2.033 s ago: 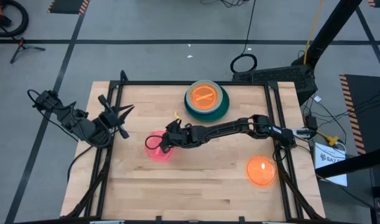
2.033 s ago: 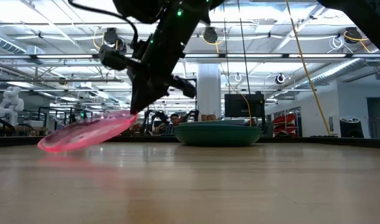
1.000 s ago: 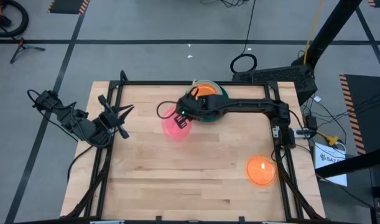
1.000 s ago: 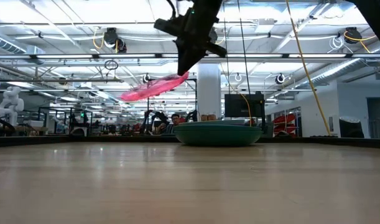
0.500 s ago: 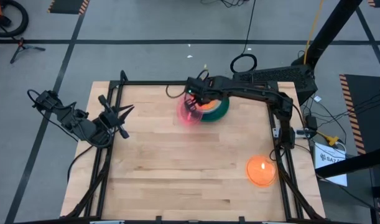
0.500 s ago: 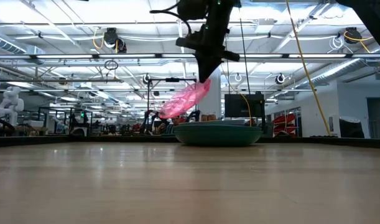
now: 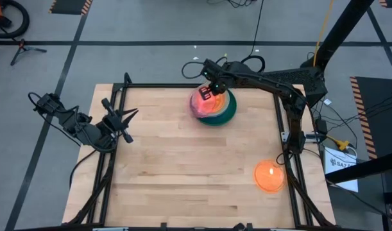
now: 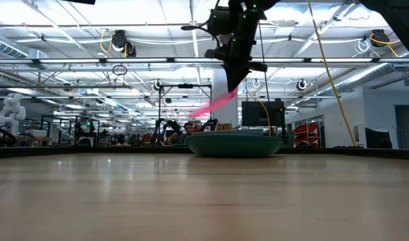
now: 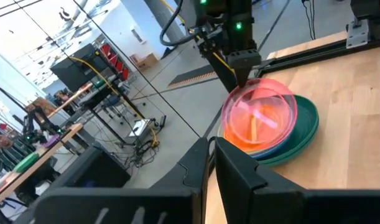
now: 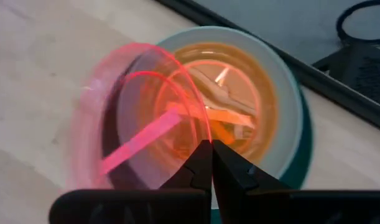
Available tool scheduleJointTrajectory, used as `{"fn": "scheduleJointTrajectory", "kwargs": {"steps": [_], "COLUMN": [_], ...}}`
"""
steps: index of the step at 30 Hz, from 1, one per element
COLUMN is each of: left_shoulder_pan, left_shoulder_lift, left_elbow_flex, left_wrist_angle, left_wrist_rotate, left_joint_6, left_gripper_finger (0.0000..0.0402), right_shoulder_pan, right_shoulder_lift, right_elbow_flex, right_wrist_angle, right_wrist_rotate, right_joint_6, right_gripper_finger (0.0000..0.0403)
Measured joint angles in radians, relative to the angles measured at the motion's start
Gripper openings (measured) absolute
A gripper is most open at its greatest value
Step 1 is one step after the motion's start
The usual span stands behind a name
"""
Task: Stack plastic plates
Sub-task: Stack the pink plate on the top orange plate, then stack the orange plate on the pink plate
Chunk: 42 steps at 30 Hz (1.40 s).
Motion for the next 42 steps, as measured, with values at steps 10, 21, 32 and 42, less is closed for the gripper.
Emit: {"fn": "scheduleJointTrajectory", "kwargs": {"steps": [10,21,32,42], "left_shoulder_pan": [0.000,0.000,0.000,0.000], "left_shoulder_lift": [0.000,0.000,0.000,0.000], "left_elbow_flex": [0.000,0.000,0.000,0.000], "left_wrist_angle": [-0.044,-0.043,-0.026,-0.020], "left_wrist_rotate": [0.000,0.000,0.000,0.000], "left_joint_6": [-0.049,-0.057,-0.044,-0.043], "left_gripper_finger": [0.0035,0.0035,0.0035,0.0035], "right_shoulder_pan": [-0.094,-0.164,-0.166,-0.106], "right_shoulder_lift": [0.000,0.000,0.000,-0.041], "right_elbow_flex": [-0.008,-0.172,-0.206,-0.206], "right_wrist_angle": [-0.023,0.088,0.119,0.054], "right_wrist_rotate": [-0.025,-0.026,-0.024,-0.026], "right_joint_6": [-0.055,-0.061,-0.066,-0.003], "right_gripper_finger": [0.0000,0.0001,0.0110,0.0161]}}
